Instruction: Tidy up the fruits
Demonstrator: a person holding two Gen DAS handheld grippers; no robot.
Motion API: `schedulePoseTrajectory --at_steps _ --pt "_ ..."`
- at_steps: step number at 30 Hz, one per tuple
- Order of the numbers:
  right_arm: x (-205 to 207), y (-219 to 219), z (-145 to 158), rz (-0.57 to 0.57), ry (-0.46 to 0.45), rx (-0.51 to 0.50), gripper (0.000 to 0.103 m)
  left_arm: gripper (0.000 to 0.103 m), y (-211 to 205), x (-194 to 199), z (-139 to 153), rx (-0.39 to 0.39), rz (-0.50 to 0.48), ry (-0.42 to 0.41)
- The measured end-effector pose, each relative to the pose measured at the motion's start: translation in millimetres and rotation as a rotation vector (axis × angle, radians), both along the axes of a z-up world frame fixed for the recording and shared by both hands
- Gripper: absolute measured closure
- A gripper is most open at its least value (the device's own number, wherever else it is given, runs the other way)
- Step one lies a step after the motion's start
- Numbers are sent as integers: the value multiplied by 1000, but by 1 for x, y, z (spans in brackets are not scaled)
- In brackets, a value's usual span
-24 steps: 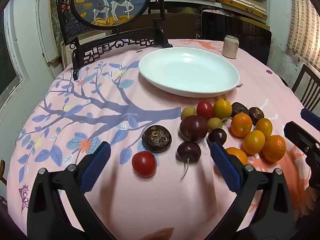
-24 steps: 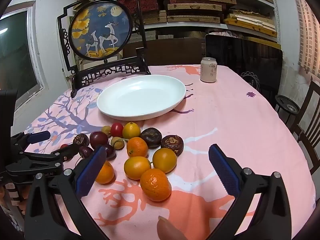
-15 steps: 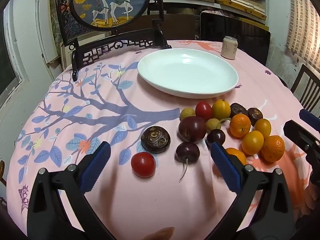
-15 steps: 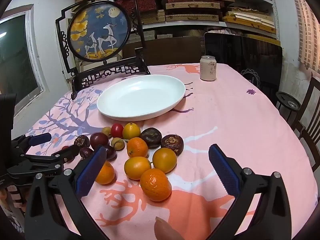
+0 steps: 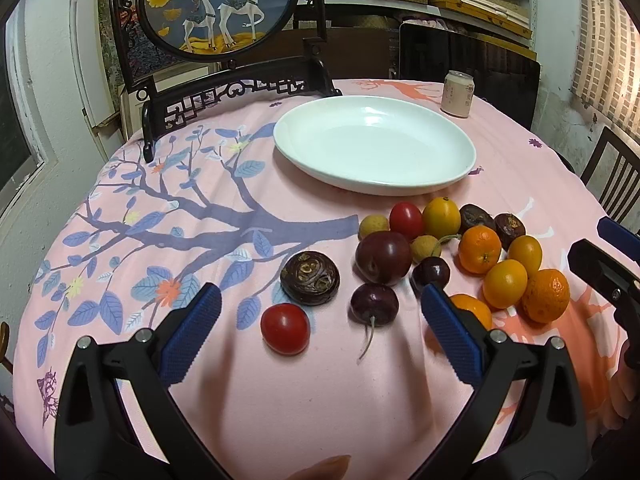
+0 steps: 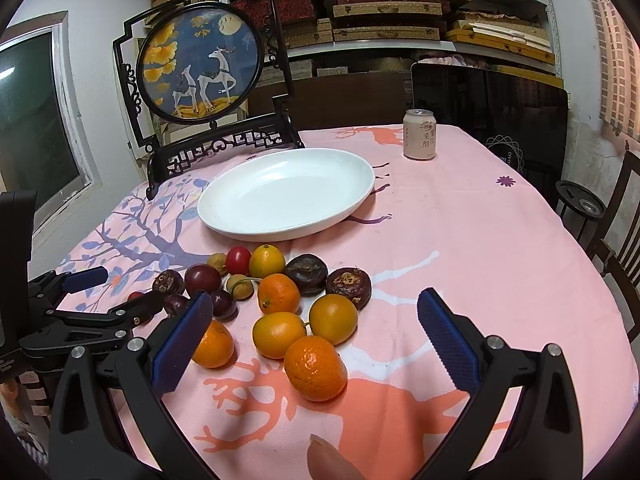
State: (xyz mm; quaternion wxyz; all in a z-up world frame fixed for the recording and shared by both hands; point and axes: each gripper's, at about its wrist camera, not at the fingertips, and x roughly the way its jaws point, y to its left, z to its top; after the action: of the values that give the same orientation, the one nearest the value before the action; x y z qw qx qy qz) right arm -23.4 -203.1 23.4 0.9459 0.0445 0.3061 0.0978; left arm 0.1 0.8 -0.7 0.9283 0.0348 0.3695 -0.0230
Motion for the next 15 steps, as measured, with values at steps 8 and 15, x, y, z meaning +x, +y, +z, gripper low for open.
schedulePoseTrajectory --at_steps 8,15 --pt "0 0 0 -1 0 1 1 2 -3 0 0 7 -4 5" --pt "0 0 0 -1 1 2 1 2 -3 0 0 5 -2 7"
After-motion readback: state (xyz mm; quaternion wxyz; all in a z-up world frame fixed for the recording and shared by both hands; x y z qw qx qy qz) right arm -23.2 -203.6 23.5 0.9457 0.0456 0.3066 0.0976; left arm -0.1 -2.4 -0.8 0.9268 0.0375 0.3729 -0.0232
